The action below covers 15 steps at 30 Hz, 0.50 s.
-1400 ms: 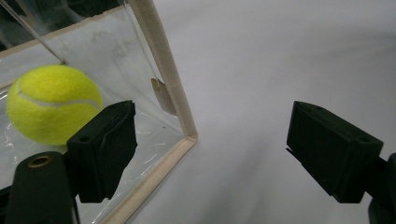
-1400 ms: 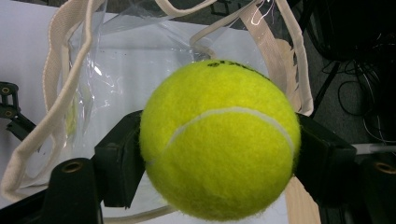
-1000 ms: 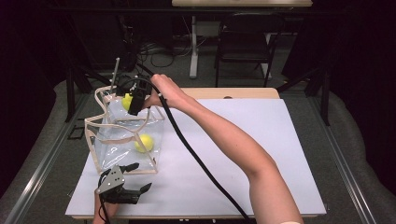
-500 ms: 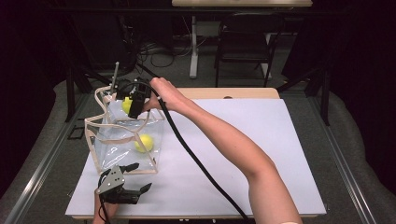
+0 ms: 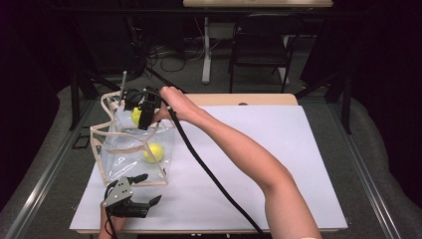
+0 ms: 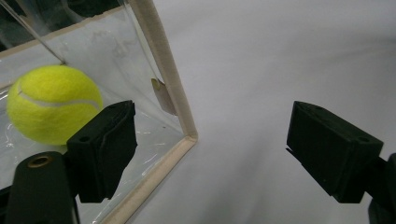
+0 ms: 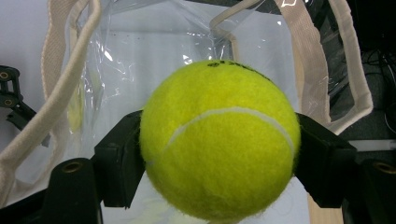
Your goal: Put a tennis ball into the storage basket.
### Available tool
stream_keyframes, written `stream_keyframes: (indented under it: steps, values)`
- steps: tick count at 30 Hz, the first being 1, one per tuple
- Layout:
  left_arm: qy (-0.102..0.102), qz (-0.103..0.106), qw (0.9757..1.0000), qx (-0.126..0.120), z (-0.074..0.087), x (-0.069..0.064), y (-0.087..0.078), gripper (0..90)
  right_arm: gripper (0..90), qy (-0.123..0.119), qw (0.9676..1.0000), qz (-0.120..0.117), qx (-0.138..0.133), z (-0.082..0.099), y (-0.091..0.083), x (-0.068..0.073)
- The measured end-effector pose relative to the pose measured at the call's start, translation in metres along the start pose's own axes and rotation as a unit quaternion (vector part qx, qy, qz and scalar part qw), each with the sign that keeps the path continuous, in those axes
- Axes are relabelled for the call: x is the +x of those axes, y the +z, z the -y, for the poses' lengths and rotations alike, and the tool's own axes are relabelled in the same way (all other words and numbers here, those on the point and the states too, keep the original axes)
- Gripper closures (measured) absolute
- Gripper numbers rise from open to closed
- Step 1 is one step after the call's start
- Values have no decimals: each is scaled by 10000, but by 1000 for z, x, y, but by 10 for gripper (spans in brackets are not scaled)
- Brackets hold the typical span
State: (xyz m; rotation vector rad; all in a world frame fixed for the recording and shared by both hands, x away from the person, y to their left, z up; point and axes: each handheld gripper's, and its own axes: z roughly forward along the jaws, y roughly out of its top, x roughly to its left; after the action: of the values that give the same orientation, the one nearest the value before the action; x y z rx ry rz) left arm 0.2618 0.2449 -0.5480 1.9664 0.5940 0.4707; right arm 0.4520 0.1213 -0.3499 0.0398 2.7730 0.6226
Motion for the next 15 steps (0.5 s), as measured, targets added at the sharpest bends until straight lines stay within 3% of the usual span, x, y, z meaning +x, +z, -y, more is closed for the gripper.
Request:
stream_keyframes:
  steps: [15]
  values:
    - [-20,-2,10000,5,0,0,0,158,256,-16,9999,-98,132,-1,7,3]
